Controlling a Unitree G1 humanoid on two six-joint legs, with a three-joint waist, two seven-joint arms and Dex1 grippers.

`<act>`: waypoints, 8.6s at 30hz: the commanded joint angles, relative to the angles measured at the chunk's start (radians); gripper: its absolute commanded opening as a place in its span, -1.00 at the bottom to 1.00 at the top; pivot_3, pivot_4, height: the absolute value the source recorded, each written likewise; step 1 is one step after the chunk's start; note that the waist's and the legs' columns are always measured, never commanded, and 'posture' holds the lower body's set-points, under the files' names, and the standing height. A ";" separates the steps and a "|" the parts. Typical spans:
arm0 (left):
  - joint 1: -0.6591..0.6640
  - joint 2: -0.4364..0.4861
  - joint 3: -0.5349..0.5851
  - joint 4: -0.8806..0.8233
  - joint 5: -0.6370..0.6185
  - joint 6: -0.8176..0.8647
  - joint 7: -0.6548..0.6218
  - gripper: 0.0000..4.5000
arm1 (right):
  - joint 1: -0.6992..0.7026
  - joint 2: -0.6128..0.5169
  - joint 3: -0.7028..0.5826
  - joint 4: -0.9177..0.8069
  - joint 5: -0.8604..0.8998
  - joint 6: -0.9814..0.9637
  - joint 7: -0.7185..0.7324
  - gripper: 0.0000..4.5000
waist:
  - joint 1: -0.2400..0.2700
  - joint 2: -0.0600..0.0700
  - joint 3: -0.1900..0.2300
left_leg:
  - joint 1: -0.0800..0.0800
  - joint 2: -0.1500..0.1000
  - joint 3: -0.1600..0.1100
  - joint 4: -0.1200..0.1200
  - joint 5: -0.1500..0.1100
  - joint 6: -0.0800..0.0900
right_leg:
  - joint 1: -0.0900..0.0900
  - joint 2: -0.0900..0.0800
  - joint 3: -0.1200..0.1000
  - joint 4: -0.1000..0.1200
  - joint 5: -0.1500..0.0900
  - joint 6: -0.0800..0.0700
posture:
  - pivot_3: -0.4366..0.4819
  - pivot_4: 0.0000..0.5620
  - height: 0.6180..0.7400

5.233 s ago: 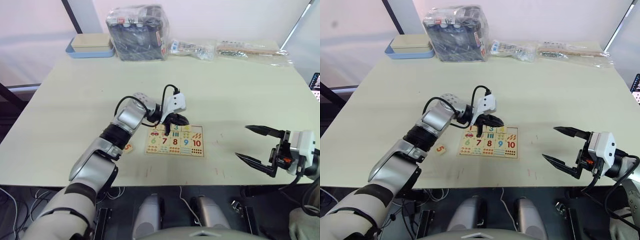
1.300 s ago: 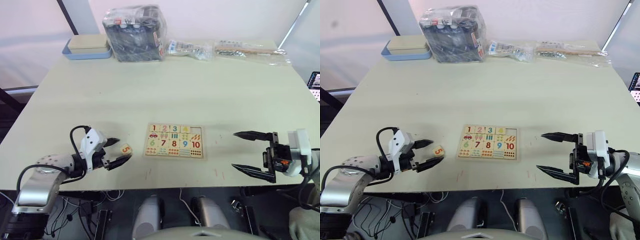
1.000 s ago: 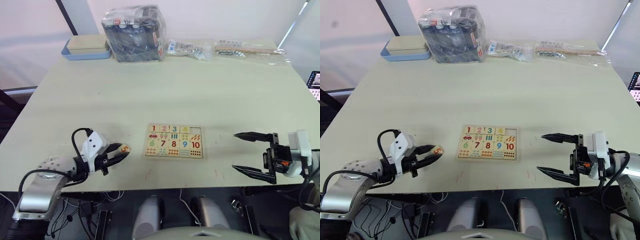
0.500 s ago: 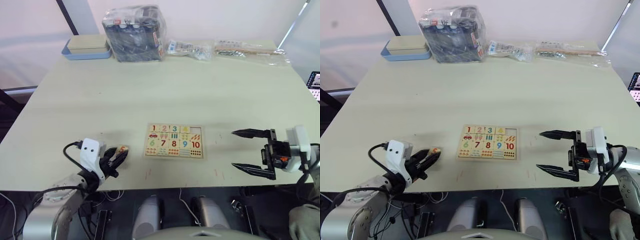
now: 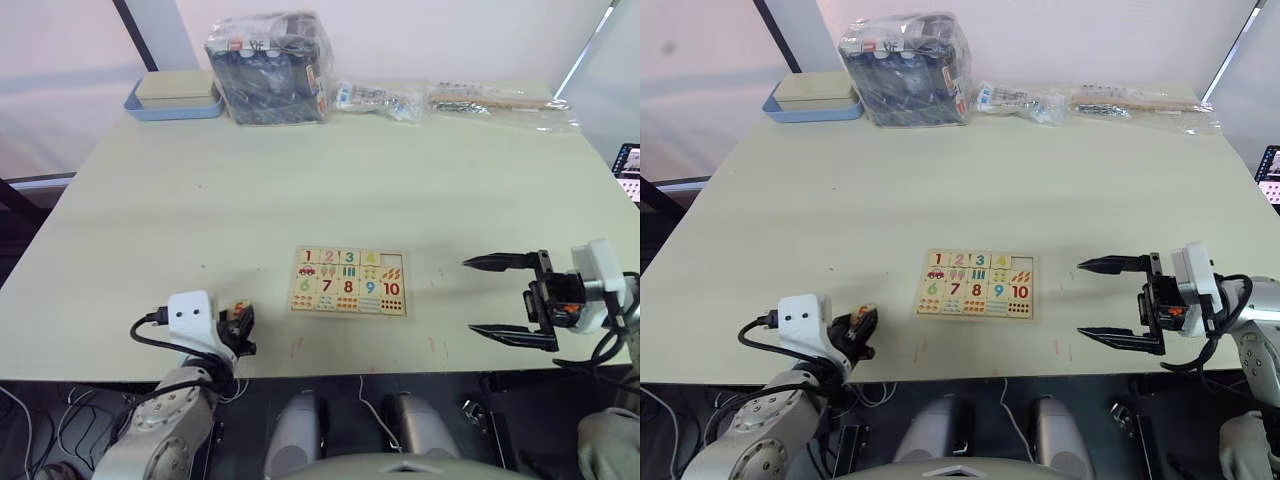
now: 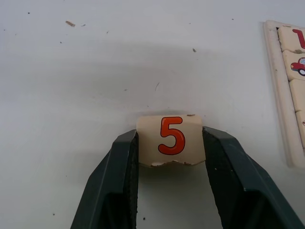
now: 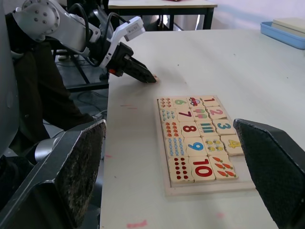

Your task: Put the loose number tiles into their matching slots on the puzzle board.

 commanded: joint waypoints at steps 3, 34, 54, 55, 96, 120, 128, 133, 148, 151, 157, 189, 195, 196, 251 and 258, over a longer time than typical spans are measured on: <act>0.020 -0.005 0.034 -0.031 -0.024 -0.035 -0.034 0.90 | 0.002 -0.004 -0.029 -0.016 0.021 -0.011 0.006 1.00 | 0.000 0.000 0.000 | 0.000 0.000 0.000 0.000 0.000 0.000 | 0.000 0.000 0.000 0.000 0.000 0.000 | -0.05 -0.47 1.00; -0.412 0.993 -0.112 1.028 0.047 -0.870 -1.531 0.97 | 0.044 0.064 -0.015 -0.118 0.008 -0.035 -0.095 1.00 | -0.001 0.004 0.003 | -0.005 0.002 0.009 -0.005 -0.004 0.002 | -0.008 -0.019 -0.024 -0.005 0.000 0.000 | -0.05 -0.47 1.00; -0.436 0.877 -0.183 1.108 0.138 -1.067 -1.464 0.61 | 0.082 0.064 -0.014 -0.138 0.002 -0.061 -0.131 1.00 | 0.003 0.004 0.003 | -0.003 0.003 0.008 -0.001 -0.004 0.002 | -0.005 -0.018 -0.024 -0.002 0.000 0.000 | -0.05 -0.47 1.00; -0.435 0.873 -0.184 1.109 0.140 -1.071 -1.463 0.61 | 0.083 0.063 -0.014 -0.138 0.002 -0.061 -0.131 1.00 | 0.003 0.004 0.003 | -0.003 0.003 0.008 0.000 -0.004 0.002 | -0.005 -0.018 -0.025 -0.002 0.000 0.000 | -0.05 -0.47 1.00; -1.492 0.899 -0.793 0.734 0.267 -0.120 -1.617 -0.52 | 0.178 0.078 -0.113 -0.139 -0.033 -0.146 -0.230 1.00 | 0.003 -0.001 0.004 | -0.003 -0.004 0.005 0.001 -0.004 0.002 | -0.002 -0.010 -0.017 -0.001 -0.001 0.009 | -0.05 -0.47 1.00; -1.756 0.201 -1.158 1.330 0.520 -0.049 -1.421 -0.52 | 0.281 0.088 -0.215 -0.047 -0.040 -0.226 -0.216 1.00 | 0.000 0.000 0.004 | -0.014 -0.009 -0.003 0.007 -0.006 0.006 | -0.007 0.006 0.009 -0.001 -0.002 0.013 | -0.05 -0.47 1.00; -1.701 0.147 -1.159 1.330 0.546 -0.057 -1.358 -0.52 | 0.335 0.104 -0.244 -0.041 -0.040 -0.242 -0.211 1.00 | 0.001 0.001 0.004 | -0.016 -0.009 -0.006 0.009 -0.006 0.006 | -0.006 0.006 0.008 -0.001 -0.002 0.013 | -0.05 -0.47 1.00; -1.679 0.117 -1.154 1.332 0.554 -0.046 -1.327 -0.52 | 0.354 0.108 -0.244 -0.044 -0.043 -0.254 -0.218 1.00 | 0.001 0.001 0.004 | -0.017 -0.009 -0.006 0.013 -0.006 0.007 | -0.006 0.006 0.008 0.000 -0.002 0.013 | -0.05 -0.47 1.00; -1.641 0.076 -1.153 1.334 0.567 -0.063 -1.272 -0.52 | 0.384 0.108 -0.240 -0.069 -0.043 -0.262 -0.241 1.00 | 0.001 0.001 0.004 | -0.017 -0.009 -0.007 0.015 -0.006 0.007 | -0.006 0.006 0.008 0.002 -0.002 0.013 | -0.05 -0.47 1.00; -1.635 0.075 -1.156 1.335 0.570 -0.078 -1.268 -0.52 | 0.386 0.106 -0.240 -0.074 -0.042 -0.260 -0.245 1.00 | 0.001 0.001 0.004 | -0.017 -0.009 -0.007 0.015 -0.006 0.007 | -0.006 0.006 0.008 0.002 -0.002 0.013 | -0.05 -0.47 1.00; -1.623 0.068 -1.158 1.338 0.580 -0.099 -1.262 -0.52 | 0.384 0.104 -0.237 -0.080 -0.043 -0.255 -0.251 1.00 | 0.002 0.002 0.004 | -0.016 -0.009 -0.007 0.015 -0.006 0.007 | -0.006 0.006 0.008 0.002 -0.002 0.013 | -0.05 -0.47 1.00; -1.498 0.151 -0.771 1.368 0.395 -0.454 -1.263 0.76 | 0.374 0.103 -0.230 -0.087 -0.044 -0.251 -0.270 1.00 | 0.002 0.003 0.003 | -0.016 -0.009 -0.007 0.017 -0.006 0.007 | -0.006 0.006 0.008 0.007 -0.002 0.013 | -0.05 -0.47 1.00; -1.469 0.135 -0.772 1.444 0.412 -0.553 -1.253 -0.49 | 0.374 0.103 -0.233 -0.086 -0.046 -0.250 -0.273 1.00 | 0.002 0.003 0.003 | -0.015 -0.010 -0.006 0.018 -0.006 0.007 | -0.006 0.006 0.009 0.007 -0.002 0.013 | -0.05 -0.47 1.00; -1.465 0.133 -0.778 1.463 0.424 -0.575 -1.248 -0.72 | 0.374 0.103 -0.232 -0.088 -0.047 -0.249 -0.274 1.00 | 0.001 0.003 0.003 | -0.015 -0.010 -0.006 0.018 -0.006 0.007 | -0.005 0.006 0.009 0.008 -0.002 0.013 | -0.05 -0.47 1.00; -1.210 0.222 -0.426 1.166 0.276 -0.507 -1.163 -0.99 | 0.288 0.111 -0.173 -0.104 -0.052 -0.181 -0.322 1.00 | -0.010 0.004 0.002 | -0.014 -0.007 -0.006 0.018 -0.006 0.007 | -0.006 0.006 0.010 0.011 -0.002 0.013 | -0.05 -0.47 1.00; -0.940 0.233 -0.173 0.850 0.114 -0.447 -0.967 -0.99 | 0.181 0.125 -0.108 -0.090 -0.070 -0.126 -0.386 1.00 | -0.003 0.004 0.002 | -0.009 -0.007 -0.005 0.019 -0.006 0.007 | -0.002 0.004 0.010 0.014 -0.002 0.013 | -0.05 -0.47 1.00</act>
